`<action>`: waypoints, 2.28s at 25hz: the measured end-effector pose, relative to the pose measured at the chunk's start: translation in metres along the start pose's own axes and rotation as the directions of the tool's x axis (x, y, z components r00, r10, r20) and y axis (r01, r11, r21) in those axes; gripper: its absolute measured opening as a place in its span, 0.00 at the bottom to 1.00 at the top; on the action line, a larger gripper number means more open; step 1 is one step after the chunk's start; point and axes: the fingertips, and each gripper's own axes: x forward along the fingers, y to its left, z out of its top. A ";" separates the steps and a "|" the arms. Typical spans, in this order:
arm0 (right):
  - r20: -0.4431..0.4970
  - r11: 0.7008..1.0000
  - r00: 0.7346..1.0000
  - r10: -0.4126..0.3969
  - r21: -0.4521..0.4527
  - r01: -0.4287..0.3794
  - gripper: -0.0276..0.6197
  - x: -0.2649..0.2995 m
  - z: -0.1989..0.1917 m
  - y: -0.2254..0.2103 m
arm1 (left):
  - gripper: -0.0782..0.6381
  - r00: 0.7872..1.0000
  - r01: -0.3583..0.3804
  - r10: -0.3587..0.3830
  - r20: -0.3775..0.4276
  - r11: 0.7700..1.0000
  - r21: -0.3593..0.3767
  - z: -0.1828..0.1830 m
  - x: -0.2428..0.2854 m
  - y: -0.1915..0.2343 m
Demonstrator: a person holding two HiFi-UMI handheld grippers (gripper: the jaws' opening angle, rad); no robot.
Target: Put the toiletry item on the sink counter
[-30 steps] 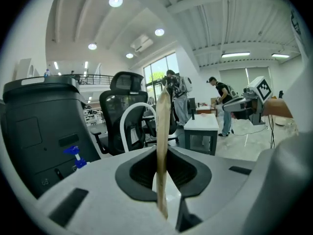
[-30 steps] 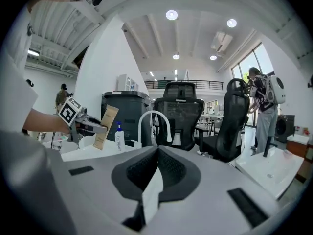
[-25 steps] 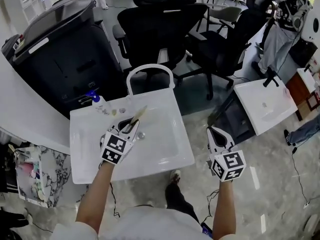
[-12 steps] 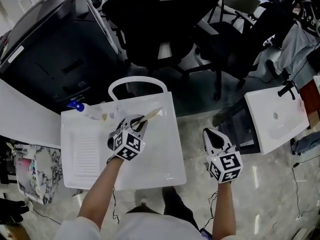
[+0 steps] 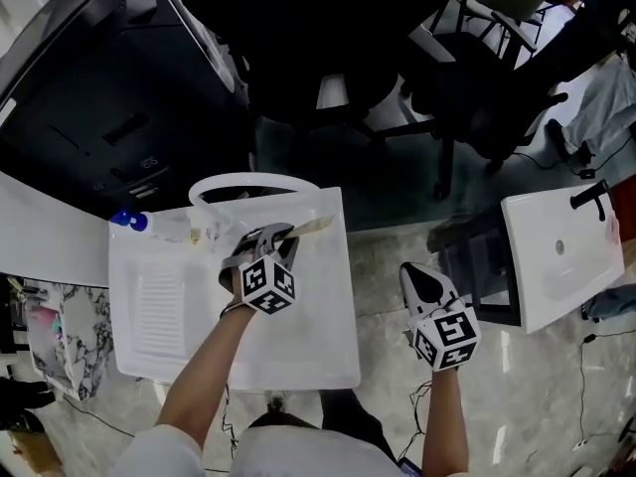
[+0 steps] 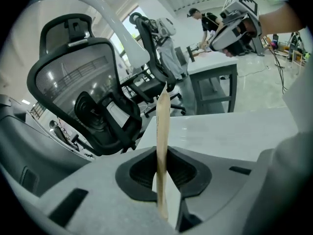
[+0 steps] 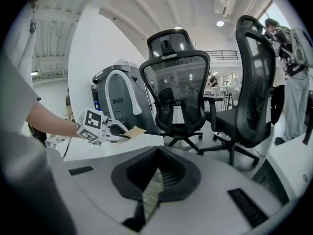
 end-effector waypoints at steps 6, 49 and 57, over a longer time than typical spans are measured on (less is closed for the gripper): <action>-0.026 1.000 1.000 0.012 0.011 -0.012 0.04 0.013 -0.007 -0.013 | 0.17 0.999 -0.031 0.034 -0.036 0.996 0.082 0.001 0.028 0.003; 0.053 0.992 0.991 -0.122 -0.016 0.123 0.04 -0.044 0.016 0.062 | 0.17 0.978 0.106 -0.019 0.209 0.903 -0.417 -0.028 -0.095 -0.006; 0.132 0.985 0.979 -0.154 -0.062 0.163 0.04 -0.077 0.050 0.124 | 0.12 0.959 0.051 0.097 0.265 0.864 -0.500 -0.066 -0.199 0.012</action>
